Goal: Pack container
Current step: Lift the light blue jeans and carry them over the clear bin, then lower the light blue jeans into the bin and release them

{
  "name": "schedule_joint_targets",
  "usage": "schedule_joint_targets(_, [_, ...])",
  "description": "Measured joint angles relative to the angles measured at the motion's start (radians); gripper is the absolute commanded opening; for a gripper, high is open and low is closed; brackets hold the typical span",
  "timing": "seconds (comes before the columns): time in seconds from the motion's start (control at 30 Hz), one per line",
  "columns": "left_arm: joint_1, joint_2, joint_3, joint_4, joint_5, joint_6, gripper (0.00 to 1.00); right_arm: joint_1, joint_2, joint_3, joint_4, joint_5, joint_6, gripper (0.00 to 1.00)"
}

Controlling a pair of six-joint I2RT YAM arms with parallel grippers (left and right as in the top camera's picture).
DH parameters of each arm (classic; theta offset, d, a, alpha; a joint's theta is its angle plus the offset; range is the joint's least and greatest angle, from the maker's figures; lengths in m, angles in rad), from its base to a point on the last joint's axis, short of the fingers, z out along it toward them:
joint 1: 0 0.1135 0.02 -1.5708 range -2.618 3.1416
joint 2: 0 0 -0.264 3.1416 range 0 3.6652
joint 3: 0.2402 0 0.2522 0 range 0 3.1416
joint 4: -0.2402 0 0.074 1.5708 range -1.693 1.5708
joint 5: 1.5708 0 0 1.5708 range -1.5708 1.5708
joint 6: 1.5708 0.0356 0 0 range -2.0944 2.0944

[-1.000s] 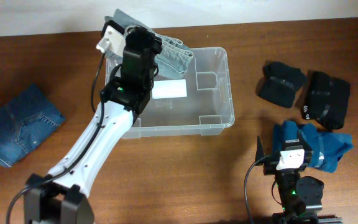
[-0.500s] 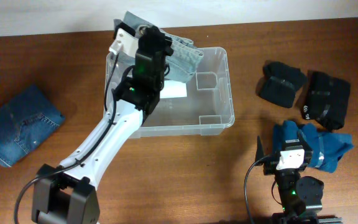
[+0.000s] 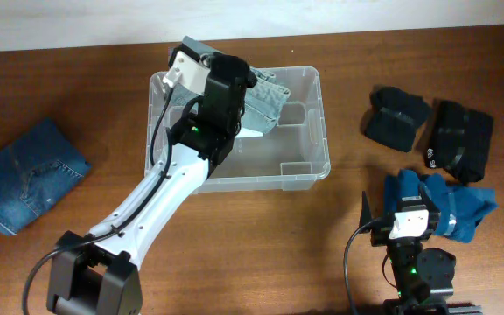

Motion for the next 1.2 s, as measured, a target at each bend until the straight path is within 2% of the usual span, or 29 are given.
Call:
schedule_joint_targets(0.07, [0.000, 0.000, 0.000, 0.002, -0.030, 0.000, 0.02, 0.000, 0.000, 0.000, 0.000, 0.000, 0.000, 0.98])
schedule_joint_targets(0.13, [0.001, 0.005, 0.000, 0.002, -0.039, 0.000, 0.10, 0.000, 0.000, 0.000, 0.000, 0.000, 0.000, 0.98])
schedule_joint_targets(0.23, [0.001, 0.016, 0.000, -0.005, -0.047, -0.002, 0.35, 0.000, 0.000, 0.000, 0.000, 0.000, 0.000, 0.98])
schedule_joint_targets(0.3, [0.001, 0.016, 0.005, -0.018, -0.047, -0.006, 0.40, 0.000, 0.000, 0.000, 0.000, 0.000, 0.000, 0.98])
schedule_joint_targets(0.4, [0.001, 0.016, 0.016, -0.023, -0.037, 0.039, 0.40, 0.000, 0.000, 0.000, 0.000, 0.000, 0.000, 0.98])
schedule_joint_targets(0.53, [0.003, 0.016, 0.019, -0.026, 0.043, 0.298, 0.41, 0.000, 0.000, 0.000, 0.000, 0.000, 0.000, 0.98])
schedule_joint_targets(0.7, [0.003, 0.010, 0.019, -0.029, 0.183, 0.808, 0.57, 0.000, 0.000, 0.000, 0.000, 0.000, 0.000, 0.98])
schedule_joint_targets(0.73, [0.003, 0.006, 0.020, -0.045, 0.210, 0.894, 0.59, 0.000, 0.000, 0.000, 0.000, 0.000, 0.000, 0.98])
schedule_joint_targets(0.77, [0.005, -0.003, 0.026, -0.095, 0.255, 1.030, 0.61, 0.000, 0.000, 0.000, 0.000, 0.000, 0.000, 0.98])
schedule_joint_targets(0.93, [0.031, -0.006, 0.148, -0.396, 0.330, 1.234, 0.61, 0.000, 0.000, 0.000, 0.000, 0.000, 0.000, 0.98])
schedule_joint_targets(1.03, [0.070, -0.006, 0.286, -0.563, 0.356, 1.286, 0.61, 0.000, 0.000, 0.000, 0.000, 0.000, -0.001, 0.98])
schedule_joint_targets(1.2, [0.117, -0.029, 0.489, -0.745, 0.368, 1.320, 0.61, 0.000, 0.000, 0.000, 0.000, 0.000, 0.000, 0.98])
